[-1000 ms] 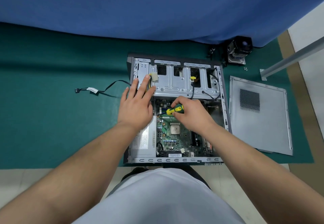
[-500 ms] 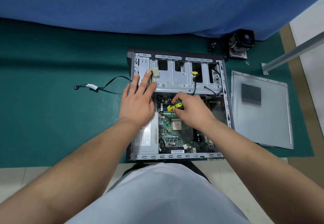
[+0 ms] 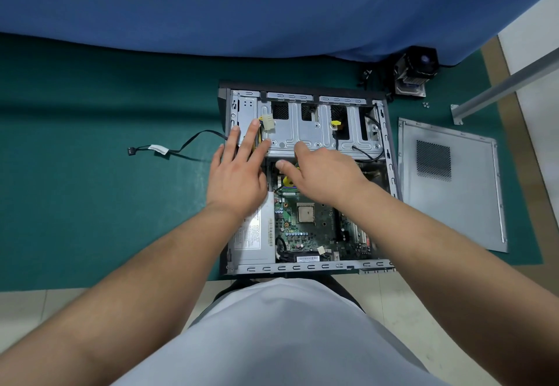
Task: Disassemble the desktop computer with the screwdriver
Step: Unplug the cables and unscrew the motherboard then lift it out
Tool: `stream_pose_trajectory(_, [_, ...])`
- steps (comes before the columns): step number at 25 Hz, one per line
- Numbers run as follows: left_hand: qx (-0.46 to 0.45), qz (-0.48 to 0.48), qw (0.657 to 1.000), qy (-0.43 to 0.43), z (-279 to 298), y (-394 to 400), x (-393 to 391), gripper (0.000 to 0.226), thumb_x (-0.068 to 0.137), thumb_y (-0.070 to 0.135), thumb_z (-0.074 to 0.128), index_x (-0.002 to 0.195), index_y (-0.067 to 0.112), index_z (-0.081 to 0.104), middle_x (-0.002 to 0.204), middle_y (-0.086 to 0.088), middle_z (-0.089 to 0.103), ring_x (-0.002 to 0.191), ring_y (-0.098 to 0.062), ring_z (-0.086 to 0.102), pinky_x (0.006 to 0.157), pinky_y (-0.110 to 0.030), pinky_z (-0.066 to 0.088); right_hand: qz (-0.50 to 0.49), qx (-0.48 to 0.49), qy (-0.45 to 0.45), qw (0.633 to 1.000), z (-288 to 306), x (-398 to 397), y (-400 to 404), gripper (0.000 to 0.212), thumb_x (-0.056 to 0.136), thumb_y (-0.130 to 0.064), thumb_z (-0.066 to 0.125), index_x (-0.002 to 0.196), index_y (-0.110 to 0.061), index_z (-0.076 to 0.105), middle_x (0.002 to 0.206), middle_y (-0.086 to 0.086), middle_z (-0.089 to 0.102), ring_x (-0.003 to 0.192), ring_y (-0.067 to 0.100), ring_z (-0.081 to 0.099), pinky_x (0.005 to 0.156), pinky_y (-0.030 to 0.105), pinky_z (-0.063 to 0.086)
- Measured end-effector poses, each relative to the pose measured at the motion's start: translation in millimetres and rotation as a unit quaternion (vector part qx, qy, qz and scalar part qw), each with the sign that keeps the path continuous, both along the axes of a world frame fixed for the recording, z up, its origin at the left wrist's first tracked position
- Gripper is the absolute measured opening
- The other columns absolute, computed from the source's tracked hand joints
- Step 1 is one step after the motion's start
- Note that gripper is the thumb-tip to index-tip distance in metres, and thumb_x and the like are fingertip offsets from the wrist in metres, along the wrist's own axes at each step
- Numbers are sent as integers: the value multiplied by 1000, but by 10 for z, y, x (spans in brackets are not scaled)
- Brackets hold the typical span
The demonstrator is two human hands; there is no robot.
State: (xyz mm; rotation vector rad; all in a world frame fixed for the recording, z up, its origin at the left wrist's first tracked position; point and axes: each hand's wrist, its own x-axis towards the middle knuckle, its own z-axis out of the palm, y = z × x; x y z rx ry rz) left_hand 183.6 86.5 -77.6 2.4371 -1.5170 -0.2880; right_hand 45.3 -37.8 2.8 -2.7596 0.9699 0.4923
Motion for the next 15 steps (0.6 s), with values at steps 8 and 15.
stream_pose_trajectory(8, [8, 0, 1000, 7, 34, -5, -5, 66, 90, 28, 50, 155, 33, 36, 173, 10, -3, 159, -28, 5, 125, -51, 22, 11, 20, -22, 999, 14, 11, -25, 37, 100, -59, 35, 106, -23, 32, 86, 2, 48, 75, 28, 51, 59, 38, 38])
stream_pose_trajectory(15, [18, 1, 1000, 12, 60, -4, -8, 68, 91, 28, 49, 157, 33, 33, 173, 10, -5, 159, -27, 2, 125, -51, 20, 119, 67, -44, 990, 35, 14, -78, 36, 96, -42, 44, 121, -18, 40, 105, 6, 52, 96, 29, 54, 73, 42, 47])
